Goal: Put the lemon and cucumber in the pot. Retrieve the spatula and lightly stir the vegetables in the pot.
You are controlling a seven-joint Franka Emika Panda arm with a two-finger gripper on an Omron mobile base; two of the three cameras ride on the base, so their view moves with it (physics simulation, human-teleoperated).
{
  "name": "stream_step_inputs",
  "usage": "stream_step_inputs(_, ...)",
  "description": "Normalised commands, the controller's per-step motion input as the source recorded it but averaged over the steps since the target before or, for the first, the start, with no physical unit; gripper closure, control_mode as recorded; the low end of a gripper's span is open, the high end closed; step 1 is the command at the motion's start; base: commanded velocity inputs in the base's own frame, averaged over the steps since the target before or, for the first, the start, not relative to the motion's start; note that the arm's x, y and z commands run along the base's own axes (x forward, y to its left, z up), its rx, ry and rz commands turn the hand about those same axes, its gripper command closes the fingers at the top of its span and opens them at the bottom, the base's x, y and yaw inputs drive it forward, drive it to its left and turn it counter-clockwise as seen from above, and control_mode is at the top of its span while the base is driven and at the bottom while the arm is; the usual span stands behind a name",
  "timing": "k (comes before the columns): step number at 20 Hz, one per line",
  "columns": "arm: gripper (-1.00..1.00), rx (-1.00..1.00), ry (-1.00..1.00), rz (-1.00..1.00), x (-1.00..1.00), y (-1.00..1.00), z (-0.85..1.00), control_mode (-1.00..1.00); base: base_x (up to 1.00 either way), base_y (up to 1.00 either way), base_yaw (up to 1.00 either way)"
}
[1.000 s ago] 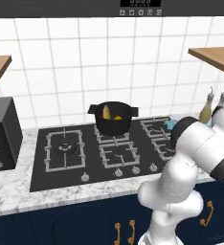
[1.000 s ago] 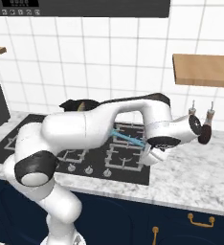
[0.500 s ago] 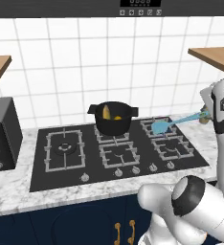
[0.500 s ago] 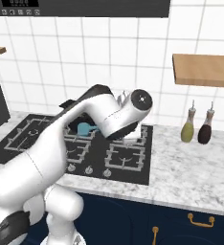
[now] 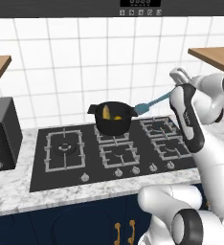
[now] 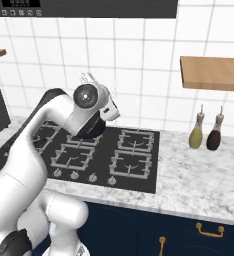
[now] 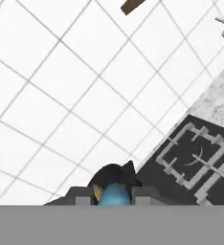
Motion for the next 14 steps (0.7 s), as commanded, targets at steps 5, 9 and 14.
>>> stream_step_inputs(5,1.0,-0.57,-0.18,0.07,0.74,0.72,0.62,-1.0,0.0,0.0,0.0)
stream_step_inputs(9,1.0,-0.54,0.07,0.05,0.78,0.71,0.09,-1.0,0.0,0.0,0.0)
stream_step_inputs(14,1.0,-0.37,0.14,0.07,0.58,0.54,0.21,-1.0,0.0,0.0,0.0)
